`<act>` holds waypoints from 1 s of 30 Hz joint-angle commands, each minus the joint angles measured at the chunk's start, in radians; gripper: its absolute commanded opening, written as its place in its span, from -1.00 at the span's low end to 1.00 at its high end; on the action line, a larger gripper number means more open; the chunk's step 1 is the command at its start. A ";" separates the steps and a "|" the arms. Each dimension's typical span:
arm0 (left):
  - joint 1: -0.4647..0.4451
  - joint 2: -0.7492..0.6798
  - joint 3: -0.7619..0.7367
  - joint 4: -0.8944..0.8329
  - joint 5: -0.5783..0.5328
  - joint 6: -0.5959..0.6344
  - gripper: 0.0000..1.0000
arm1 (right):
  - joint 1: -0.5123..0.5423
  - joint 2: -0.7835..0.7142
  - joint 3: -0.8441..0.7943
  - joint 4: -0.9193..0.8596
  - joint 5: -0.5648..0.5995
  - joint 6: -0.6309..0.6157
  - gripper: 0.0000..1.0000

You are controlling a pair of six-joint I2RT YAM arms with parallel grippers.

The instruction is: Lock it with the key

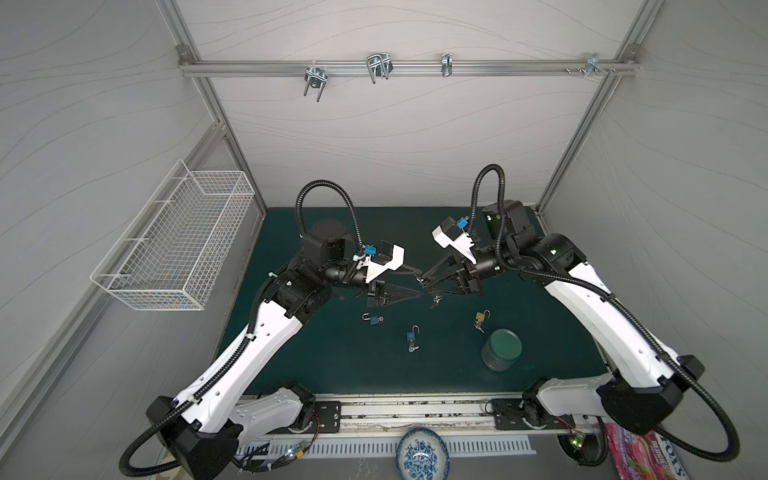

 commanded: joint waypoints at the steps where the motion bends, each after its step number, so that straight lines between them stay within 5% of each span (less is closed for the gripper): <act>1: -0.004 -0.001 0.044 0.011 0.020 0.021 -0.19 | 0.007 -0.003 0.032 -0.019 -0.038 -0.024 -1.00; 21: -0.004 -0.031 0.022 0.016 -0.015 0.018 -0.97 | 0.008 -0.021 0.025 0.007 -0.024 -0.006 -1.00; 25: -0.003 -0.043 0.001 0.076 -0.047 -0.042 -1.00 | 0.010 -0.044 0.023 0.042 0.002 0.003 -1.00; 28: -0.003 -0.070 -0.041 0.218 -0.116 -0.186 -1.00 | 0.010 -0.110 -0.031 0.152 0.078 0.033 0.21; 30: -0.005 -0.089 -0.067 0.313 -0.173 -0.299 -1.00 | 0.009 -0.174 -0.100 0.275 0.150 0.073 0.49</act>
